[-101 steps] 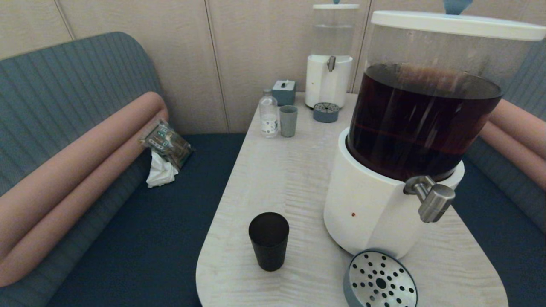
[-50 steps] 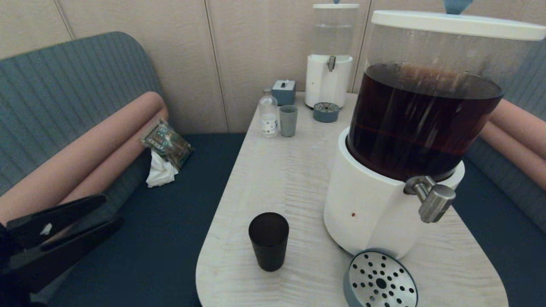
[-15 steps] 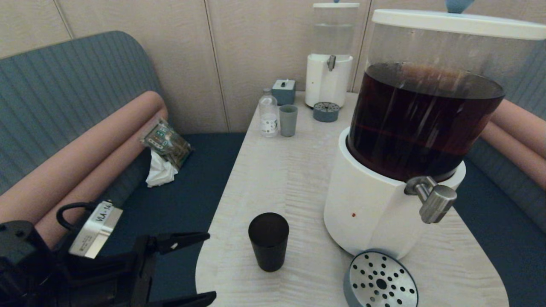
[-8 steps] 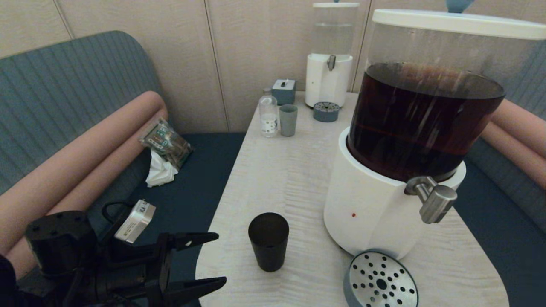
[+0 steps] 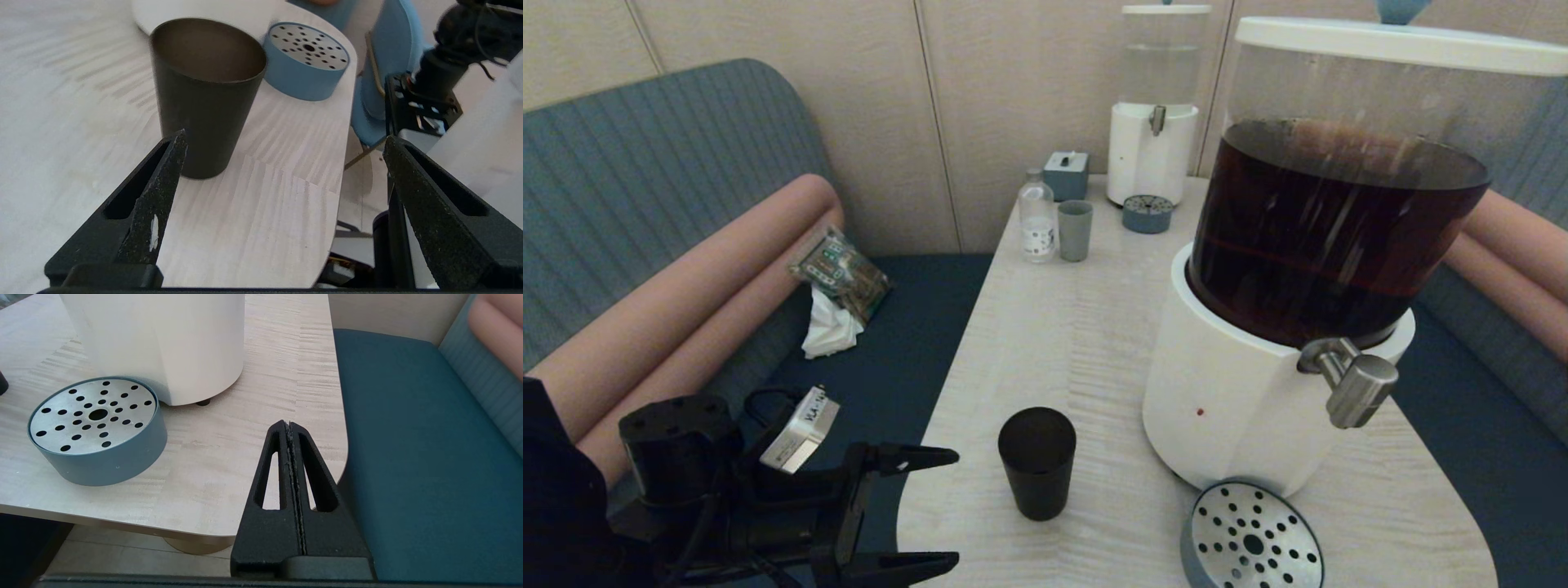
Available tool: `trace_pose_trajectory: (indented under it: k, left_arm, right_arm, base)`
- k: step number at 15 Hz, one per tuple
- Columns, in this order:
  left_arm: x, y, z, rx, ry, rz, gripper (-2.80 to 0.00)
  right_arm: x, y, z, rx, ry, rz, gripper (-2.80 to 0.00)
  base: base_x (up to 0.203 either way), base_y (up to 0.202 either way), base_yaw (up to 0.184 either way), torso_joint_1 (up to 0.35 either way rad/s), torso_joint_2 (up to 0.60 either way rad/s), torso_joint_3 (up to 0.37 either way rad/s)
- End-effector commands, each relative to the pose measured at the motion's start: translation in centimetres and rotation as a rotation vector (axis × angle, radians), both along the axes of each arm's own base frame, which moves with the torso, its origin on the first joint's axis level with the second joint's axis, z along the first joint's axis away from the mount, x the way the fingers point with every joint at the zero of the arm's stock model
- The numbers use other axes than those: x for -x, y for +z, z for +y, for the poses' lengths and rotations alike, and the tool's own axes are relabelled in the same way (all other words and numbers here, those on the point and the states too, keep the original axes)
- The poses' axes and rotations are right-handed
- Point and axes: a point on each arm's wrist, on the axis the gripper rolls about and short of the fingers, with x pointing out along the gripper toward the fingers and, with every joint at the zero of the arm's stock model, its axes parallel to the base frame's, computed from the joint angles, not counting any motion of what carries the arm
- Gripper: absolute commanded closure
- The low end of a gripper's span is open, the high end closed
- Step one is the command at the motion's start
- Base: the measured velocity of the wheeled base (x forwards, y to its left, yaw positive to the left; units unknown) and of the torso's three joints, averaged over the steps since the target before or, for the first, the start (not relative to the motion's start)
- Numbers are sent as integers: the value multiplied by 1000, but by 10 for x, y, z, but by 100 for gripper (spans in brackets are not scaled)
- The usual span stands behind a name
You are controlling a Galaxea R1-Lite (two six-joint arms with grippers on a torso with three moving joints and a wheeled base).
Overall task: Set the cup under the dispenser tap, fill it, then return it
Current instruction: Pick up the cup
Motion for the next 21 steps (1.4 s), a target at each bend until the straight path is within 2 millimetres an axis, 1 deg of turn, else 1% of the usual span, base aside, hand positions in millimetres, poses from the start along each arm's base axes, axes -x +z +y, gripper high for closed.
trace_pose_trajectory:
  k: [1,5,10,17,19,21]
  left_arm:
    - [-7,-3,-1,1,-10,-4,-280]
    - [-31,-13,-4,0,-10,-13,-280]
    - [-57,-20,-8,3,-7,-43,-280]
    - [-74,-29,-12,5,-12,-49,-280]
    - [-80,-32,-18,6,-27,-55,-280]
    - [-80,-36,-24,6,-47,-46,-280]
  right_arm:
    - [-1,-3,0,1,0,8,0]
    - [-1,-3,0,1,1,8,0]
    - [-1,-3,0,1,0,8,0]
    - [-1,-3,0,1,2,8,0]
    - [-1,-3,0,1,2,8,0]
    - [-1,-3,0,1,1,8,0]
  base:
    - [0,0,0,0,0,0]
    - [0,0,0,0,0,0]
    - [0,0,0,0,0,0]
    - [0,0,0,0,0,0]
    - [0,0,0,0,0,0]
    - [0,0,0,0,0,0]
